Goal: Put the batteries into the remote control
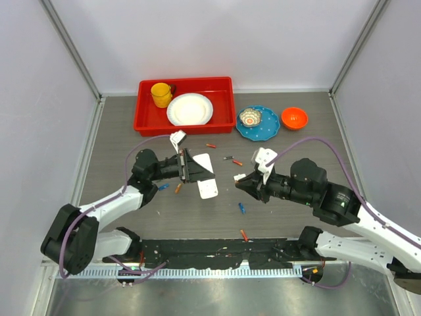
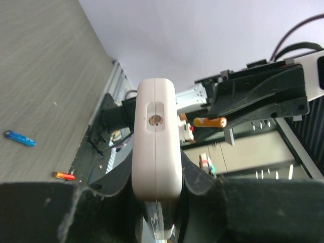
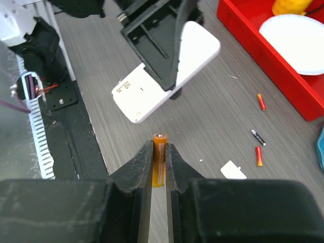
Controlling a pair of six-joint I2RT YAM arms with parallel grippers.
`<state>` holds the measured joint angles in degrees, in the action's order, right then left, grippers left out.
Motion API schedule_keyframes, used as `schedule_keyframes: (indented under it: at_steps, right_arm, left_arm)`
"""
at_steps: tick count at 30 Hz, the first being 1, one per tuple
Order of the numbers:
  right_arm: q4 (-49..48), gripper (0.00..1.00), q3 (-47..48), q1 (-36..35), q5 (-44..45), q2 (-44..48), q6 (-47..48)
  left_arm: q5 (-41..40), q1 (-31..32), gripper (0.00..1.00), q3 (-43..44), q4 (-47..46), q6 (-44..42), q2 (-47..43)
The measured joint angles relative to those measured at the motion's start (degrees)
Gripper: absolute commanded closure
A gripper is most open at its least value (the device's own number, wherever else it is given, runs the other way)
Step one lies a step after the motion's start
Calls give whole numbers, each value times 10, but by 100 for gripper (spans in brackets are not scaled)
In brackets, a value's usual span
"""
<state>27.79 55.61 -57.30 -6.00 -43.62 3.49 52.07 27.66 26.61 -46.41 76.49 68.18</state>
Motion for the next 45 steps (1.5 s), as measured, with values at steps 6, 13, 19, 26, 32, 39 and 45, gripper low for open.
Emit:
schedule_keyframes:
  at_steps: [6,13,19,26,32,39,45]
  right_arm:
    - [-15,99,-29,0,-60,15,43]
    - [-40,99,-29,-8,-112,-29,77]
    - [-59,99,-27,-16,-137,-62,99]
    - [-74,99,-7,-55,-141,-111,120]
    - [-90,99,-7,-101,-118,-127,141]
    - [-101,99,-7,-128,-88,-144,171]
    - [-97,99,-8,-132,-60,-156,199]
  left_arm:
    - [36,44,100,60,11,-16,56]
    - [65,52,100,90,47,-38,109]
    - [84,52,100,106,117,-78,112]
    - [108,52,100,116,164,-99,113]
    - [113,52,100,116,167,-99,113]
    - [117,53,100,116,167,-95,112]
    - [120,58,100,116,171,-97,105]
